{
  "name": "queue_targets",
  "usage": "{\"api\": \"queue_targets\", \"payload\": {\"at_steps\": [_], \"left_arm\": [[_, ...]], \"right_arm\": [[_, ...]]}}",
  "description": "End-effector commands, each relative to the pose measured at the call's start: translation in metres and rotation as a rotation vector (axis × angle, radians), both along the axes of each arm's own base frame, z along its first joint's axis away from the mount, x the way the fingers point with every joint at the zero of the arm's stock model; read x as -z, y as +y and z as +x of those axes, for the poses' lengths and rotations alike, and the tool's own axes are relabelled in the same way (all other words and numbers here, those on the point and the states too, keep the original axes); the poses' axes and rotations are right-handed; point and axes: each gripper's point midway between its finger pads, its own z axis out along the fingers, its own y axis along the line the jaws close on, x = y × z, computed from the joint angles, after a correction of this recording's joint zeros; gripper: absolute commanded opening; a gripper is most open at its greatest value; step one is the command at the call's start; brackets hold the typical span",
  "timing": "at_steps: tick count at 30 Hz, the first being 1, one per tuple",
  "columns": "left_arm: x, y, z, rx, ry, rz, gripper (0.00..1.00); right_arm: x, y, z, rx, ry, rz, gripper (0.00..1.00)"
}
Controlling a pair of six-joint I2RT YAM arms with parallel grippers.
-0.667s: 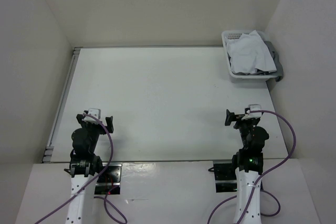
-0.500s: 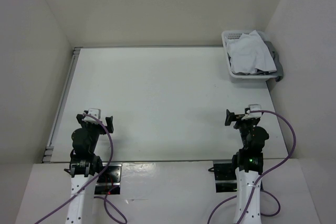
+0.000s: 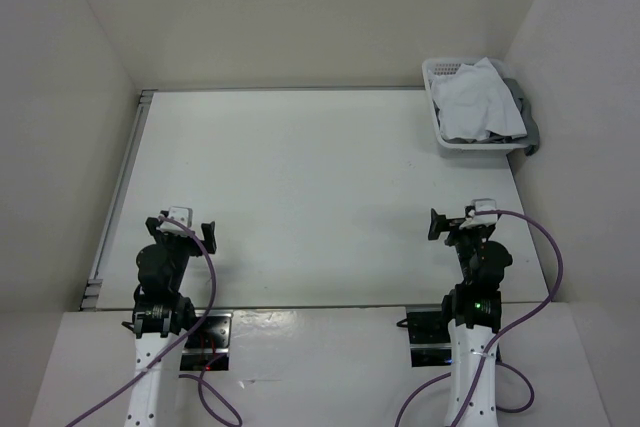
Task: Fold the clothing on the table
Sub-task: Grab the skirt from the pile
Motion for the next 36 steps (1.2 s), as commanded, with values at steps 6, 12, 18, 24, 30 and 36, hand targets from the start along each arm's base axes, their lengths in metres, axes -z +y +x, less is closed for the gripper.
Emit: {"api": "queue_targets", "payload": {"at_steps": [6, 12, 18, 24, 30, 36], "left_arm": [[-0.108, 0.01, -0.001, -0.054, -0.417, 0.065, 1.0], [-0.194, 0.031, -0.019, -0.182, -0.544, 0.051, 1.0], [-0.194, 0.074, 0.04, -0.37, -0.112, 0.152, 1.0], [-0.198, 0.101, 0.117, -0.454, 0.366, 0.131, 1.0], [-0.159, 0.095, 0.153, -0.329, 0.59, 0.075, 1.0], [-0.103, 0.101, 0.168, -0.374, 0.729, 0.019, 1.0]], "right_arm": [[-0.103, -0.016, -0.016, 0.102, -0.297, -0.102, 0.99], [-0.217, -0.036, -0.061, 0.263, -0.686, 0.026, 0.99], [-0.181, -0.043, -0.012, 0.255, -0.28, -0.011, 0.99], [-0.148, -0.068, 0.066, 0.257, 0.179, -0.023, 0.99], [-0.142, -0.088, 0.081, 0.293, 0.299, -0.068, 0.99], [-0.125, -0.11, 0.083, 0.36, 0.428, -0.169, 0.99]]}}
